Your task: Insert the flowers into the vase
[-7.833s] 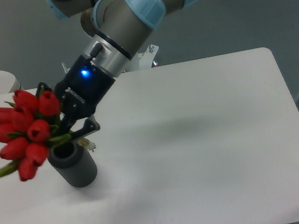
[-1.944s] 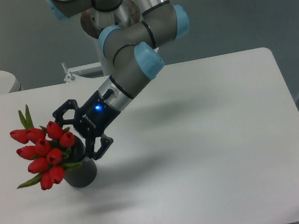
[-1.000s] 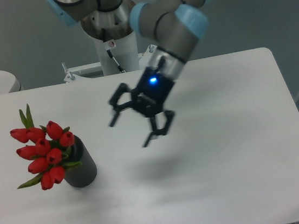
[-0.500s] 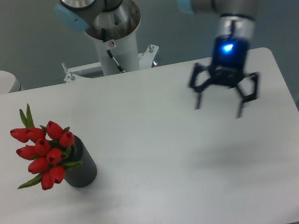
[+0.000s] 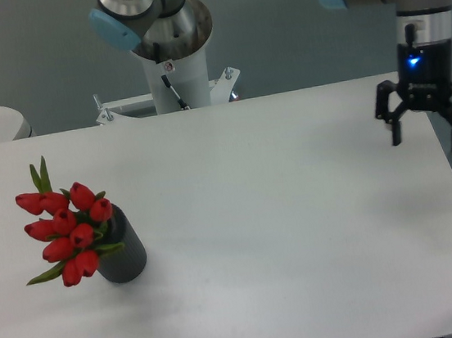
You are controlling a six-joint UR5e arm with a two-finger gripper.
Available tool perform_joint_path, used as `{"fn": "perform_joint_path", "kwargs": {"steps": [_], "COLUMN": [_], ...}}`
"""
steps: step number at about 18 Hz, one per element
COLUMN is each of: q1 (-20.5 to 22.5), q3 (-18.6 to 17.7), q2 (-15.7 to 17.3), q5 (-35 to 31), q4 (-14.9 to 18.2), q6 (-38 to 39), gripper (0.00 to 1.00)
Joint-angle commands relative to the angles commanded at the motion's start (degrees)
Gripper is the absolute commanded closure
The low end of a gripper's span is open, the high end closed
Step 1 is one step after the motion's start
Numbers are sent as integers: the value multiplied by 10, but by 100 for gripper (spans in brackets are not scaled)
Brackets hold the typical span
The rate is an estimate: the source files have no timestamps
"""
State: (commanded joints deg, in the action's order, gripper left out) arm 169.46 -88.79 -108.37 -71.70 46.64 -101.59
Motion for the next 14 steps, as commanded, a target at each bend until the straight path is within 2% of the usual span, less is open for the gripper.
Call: {"fn": "perform_joint_path", "kwargs": {"steps": [4,6,8,10,14], "q1": [-25,-33,-51,-63,-82], "q3": [106,161,191,210,230], "q2": [-20,-36,-47,-57,-69], "q5": [-61,-78,-96,-117,-129], "q4": [166,226,245,247,261], "q6": [-41,-44,-52,-60,-59], "gripper": [0,0,0,0,0]}}
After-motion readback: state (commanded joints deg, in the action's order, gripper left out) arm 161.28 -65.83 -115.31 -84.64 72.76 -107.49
